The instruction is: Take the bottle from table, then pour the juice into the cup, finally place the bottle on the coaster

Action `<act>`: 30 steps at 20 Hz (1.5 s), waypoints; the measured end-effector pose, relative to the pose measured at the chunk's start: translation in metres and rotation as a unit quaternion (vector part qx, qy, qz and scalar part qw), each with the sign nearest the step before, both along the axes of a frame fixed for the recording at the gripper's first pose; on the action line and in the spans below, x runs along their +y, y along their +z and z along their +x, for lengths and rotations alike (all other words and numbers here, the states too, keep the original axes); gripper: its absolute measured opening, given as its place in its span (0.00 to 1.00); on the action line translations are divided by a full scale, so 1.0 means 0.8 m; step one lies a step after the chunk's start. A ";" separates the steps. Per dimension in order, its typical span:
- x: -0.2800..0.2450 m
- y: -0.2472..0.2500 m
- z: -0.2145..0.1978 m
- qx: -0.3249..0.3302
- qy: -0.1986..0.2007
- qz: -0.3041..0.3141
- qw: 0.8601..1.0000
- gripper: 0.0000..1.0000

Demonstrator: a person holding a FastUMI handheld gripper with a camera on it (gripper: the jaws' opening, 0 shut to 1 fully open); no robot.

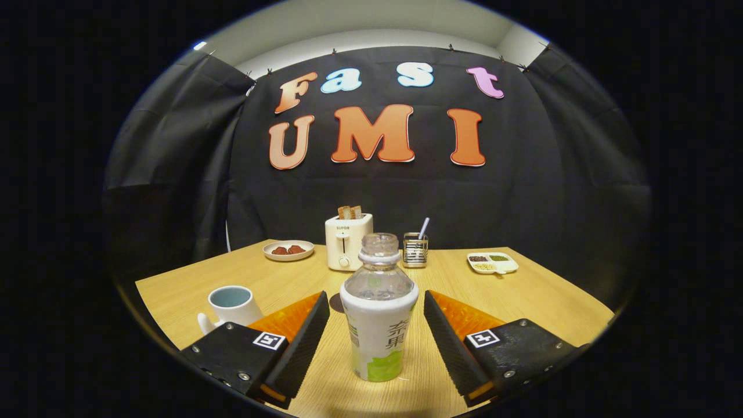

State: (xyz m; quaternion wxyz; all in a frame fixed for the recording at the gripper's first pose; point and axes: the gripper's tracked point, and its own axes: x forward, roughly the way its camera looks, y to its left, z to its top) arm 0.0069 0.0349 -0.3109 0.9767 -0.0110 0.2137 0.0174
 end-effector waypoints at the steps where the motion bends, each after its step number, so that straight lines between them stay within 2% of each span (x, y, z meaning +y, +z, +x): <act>1: 0.000 -0.012 0.001 0.010 0.000 0.005 1.000 0.96; 7: -0.004 -0.058 -0.002 0.052 -0.020 0.049 0.997 0.80; 10: 0.000 -0.061 -0.003 0.051 -0.014 0.037 0.998 0.68; 18: 0.013 -0.045 0.005 0.068 0.005 0.017 0.998 0.56; 24: 0.039 -0.023 0.019 0.047 0.051 -0.084 0.994 0.55; 27: 0.039 -0.022 0.022 0.044 0.060 -0.148 0.986 0.55; 30: 0.042 -0.022 0.023 0.040 0.074 -0.217 0.973 0.55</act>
